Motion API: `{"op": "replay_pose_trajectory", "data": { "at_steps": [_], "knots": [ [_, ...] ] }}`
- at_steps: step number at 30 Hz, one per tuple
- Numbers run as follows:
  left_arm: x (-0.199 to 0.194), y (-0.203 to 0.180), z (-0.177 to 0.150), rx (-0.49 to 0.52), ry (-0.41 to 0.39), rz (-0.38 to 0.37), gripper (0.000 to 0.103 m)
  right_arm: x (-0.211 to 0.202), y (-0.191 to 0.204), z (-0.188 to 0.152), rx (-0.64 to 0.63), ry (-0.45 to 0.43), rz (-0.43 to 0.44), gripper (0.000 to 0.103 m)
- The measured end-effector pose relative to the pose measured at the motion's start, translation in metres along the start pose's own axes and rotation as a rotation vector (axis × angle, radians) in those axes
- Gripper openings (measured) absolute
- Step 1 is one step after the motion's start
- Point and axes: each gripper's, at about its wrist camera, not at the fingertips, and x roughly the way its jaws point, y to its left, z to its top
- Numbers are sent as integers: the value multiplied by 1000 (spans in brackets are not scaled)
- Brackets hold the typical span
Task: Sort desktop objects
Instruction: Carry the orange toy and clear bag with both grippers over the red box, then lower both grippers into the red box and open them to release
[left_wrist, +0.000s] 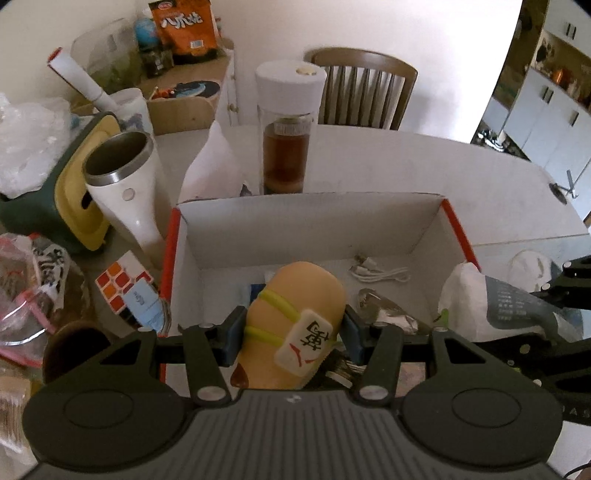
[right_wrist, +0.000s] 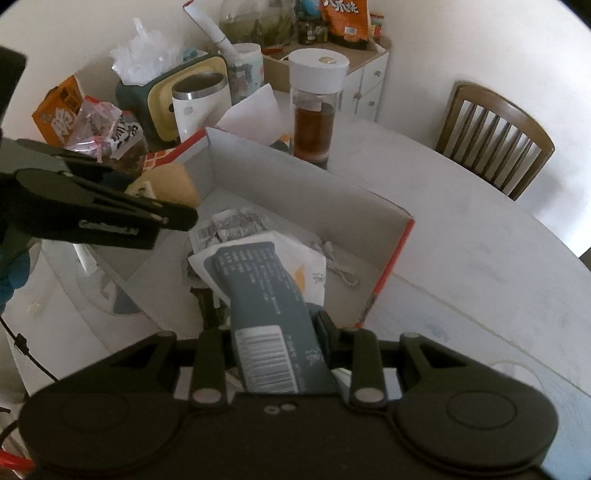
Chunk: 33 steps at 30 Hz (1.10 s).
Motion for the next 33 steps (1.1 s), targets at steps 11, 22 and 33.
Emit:
{"op": "replay_pose_trajectory", "data": {
  "at_steps": [11,22,33],
  "knots": [
    [41,-2,21,72,50,37,52,37,-3,24,-35,33,-7,30],
    [74,-4,31,120,117,67,53,77,-5,33,-79,85,-18,30],
    [99,1,30,98,173,80,53,99,-1,28,-98,104,-25,30]
  ]
}}
